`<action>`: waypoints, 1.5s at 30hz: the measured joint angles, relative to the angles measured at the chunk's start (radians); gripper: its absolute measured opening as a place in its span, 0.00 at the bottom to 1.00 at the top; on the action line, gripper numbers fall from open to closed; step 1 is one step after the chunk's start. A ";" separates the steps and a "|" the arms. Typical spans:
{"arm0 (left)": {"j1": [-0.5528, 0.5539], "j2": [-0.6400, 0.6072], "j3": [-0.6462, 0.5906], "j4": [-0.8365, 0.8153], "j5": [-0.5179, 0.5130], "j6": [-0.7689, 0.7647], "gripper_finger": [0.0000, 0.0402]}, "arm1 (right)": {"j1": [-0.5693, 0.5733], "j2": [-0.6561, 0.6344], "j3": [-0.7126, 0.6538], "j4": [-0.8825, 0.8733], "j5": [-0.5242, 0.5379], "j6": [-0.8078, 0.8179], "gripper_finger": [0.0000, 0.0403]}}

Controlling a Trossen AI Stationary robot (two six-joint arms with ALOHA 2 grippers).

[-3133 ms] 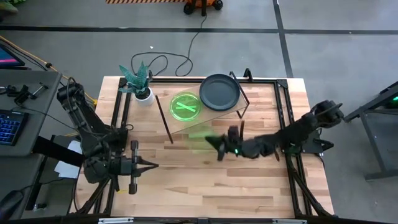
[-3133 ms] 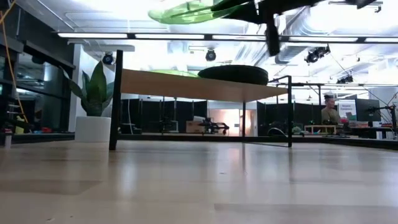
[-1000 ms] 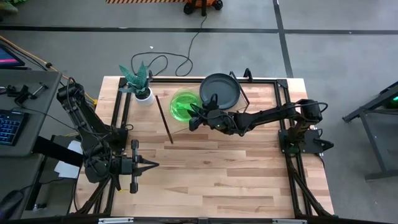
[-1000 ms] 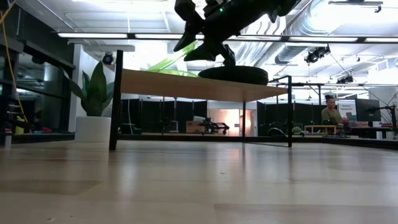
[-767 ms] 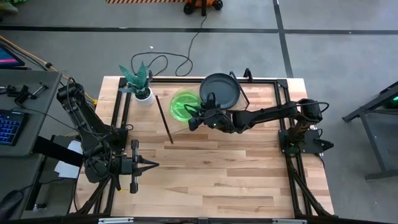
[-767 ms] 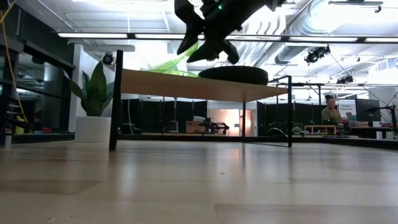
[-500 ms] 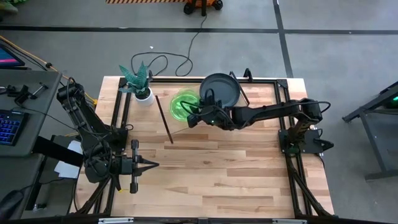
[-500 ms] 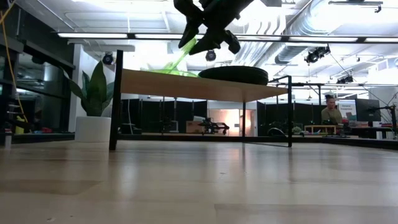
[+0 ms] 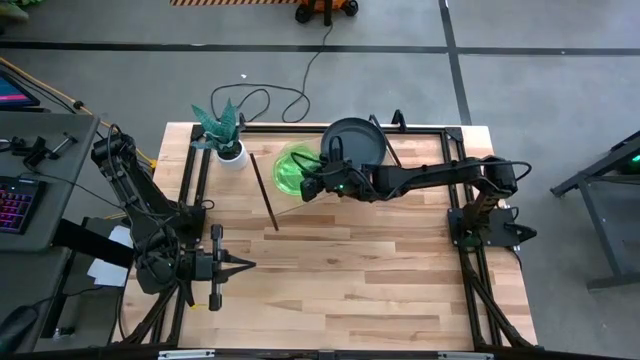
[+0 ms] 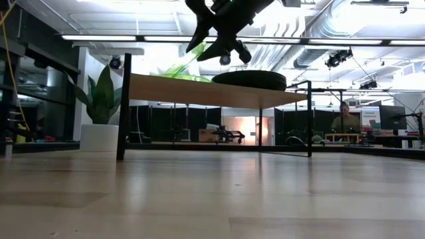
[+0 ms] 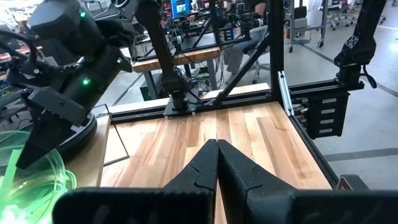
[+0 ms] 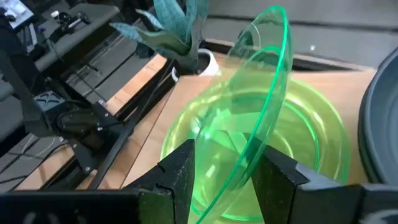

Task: Place and stack plates onto a shelf
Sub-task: Stack the green plate on top of the other green plates on the shelf

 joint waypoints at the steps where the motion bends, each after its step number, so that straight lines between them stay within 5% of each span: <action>1: 0.000 0.000 0.000 0.000 0.000 0.000 0.00 | -0.005 0.000 0.000 -0.006 -0.017 0.009 0.32; 10: 0.015 0.000 0.000 -0.024 0.000 -0.009 0.00 | -0.018 -0.004 0.000 -0.037 -0.049 0.012 0.32; 18: 0.037 0.000 0.000 -0.051 0.010 -0.037 0.00 | -0.011 -0.003 0.130 -0.288 0.015 0.022 0.32; 45: 0.039 0.000 0.000 -0.051 0.015 -0.046 0.00 | -0.006 0.006 0.147 -0.297 0.024 -0.013 0.32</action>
